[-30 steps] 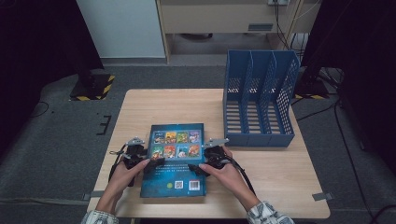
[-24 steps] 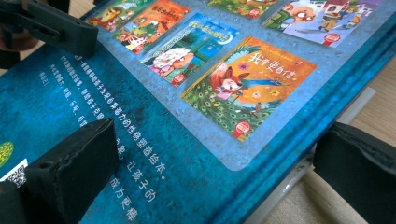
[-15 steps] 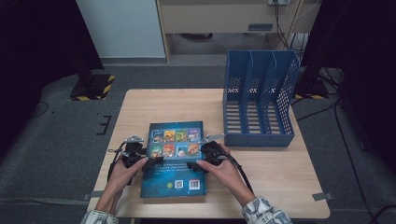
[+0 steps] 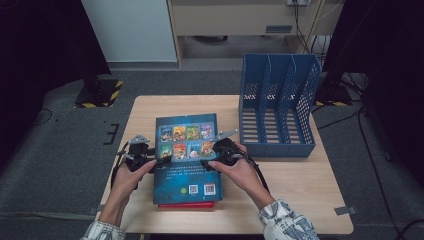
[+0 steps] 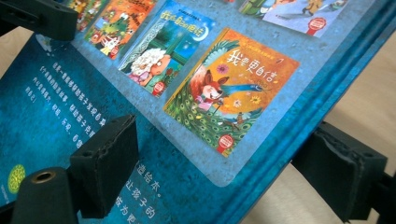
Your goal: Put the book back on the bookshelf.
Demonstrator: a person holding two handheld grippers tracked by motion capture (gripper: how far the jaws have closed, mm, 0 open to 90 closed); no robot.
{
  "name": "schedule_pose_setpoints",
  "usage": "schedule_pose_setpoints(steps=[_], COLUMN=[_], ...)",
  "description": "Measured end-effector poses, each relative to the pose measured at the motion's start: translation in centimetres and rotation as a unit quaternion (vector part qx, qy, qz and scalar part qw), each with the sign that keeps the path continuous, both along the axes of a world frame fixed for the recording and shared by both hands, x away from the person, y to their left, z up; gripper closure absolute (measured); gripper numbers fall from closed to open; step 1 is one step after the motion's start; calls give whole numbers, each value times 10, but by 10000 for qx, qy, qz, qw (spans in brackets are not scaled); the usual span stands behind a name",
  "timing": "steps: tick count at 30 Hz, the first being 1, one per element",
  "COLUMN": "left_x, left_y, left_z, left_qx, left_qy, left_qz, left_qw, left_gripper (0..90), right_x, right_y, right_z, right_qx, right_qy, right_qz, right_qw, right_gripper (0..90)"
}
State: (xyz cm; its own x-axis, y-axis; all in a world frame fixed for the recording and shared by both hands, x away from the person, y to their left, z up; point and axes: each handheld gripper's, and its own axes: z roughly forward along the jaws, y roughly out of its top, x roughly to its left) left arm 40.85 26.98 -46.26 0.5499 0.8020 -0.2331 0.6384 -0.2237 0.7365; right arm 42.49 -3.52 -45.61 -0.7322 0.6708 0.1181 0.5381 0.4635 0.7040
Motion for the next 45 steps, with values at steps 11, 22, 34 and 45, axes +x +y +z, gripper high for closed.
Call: schedule_pose_setpoints(steps=[11, 22, 34, 45], left_x=[7, 9, 13, 16], left_y=[-1, 0, -1, 2], left_z=[27, 41, 62, 77], left_qx=[243, 233, 444, 470], left_qy=[-245, -430, -747, -975], left_qz=[-25, 39, 182, 332], left_qw=[9994, 9988, 9960, 9936], left_gripper=[301, 357, 418, 472], right_x=[10, 14, 21, 27], right_y=[-4, -4, -1, 1], right_z=[26, 44, 59, 76], right_qx=[-76, -5, -61, -49], right_qy=[-334, -524, -678, -868], right_qz=[-56, -60, -262, -335], right_qw=[9994, 9986, 9973, 9957], right_gripper=[263, 304, 367, 436])
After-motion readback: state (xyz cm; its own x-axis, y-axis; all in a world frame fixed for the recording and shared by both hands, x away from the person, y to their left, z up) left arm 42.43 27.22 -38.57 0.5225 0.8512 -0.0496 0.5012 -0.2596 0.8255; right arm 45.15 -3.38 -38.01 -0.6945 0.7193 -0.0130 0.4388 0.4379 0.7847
